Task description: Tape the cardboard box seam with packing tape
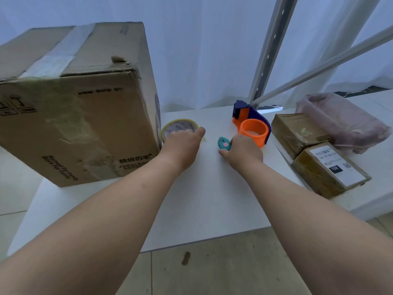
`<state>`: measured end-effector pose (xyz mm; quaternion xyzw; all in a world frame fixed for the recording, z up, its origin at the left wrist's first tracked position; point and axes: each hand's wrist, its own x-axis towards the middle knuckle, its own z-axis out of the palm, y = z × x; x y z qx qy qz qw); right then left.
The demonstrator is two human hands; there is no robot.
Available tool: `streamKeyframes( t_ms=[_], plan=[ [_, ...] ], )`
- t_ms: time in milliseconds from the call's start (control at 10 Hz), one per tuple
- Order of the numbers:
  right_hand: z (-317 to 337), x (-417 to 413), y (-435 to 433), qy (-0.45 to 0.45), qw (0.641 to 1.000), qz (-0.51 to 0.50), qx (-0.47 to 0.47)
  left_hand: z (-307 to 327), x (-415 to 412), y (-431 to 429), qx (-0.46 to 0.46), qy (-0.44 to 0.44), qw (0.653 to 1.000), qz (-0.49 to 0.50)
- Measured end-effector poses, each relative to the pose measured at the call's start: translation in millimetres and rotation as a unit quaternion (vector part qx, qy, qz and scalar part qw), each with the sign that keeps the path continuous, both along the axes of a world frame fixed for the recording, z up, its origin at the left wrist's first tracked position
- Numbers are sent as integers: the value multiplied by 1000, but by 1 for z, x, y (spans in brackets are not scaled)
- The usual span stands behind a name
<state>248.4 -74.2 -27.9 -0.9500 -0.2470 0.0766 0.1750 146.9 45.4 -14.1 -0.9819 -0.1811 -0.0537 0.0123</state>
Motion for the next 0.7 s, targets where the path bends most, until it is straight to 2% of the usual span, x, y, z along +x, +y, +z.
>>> streamKeyframes(
  t_ms=[400,600,700],
  plan=[
    [-9,18,28,6,1000,-1,-28,-9,15,11,33,33,999,20],
    [-7,9,12,5,999,28,-26,-8,13,6,24,35,998,40],
    [8,1,0,-8,999,41,-28,2,6,-4,9,5,999,31]
  ],
)
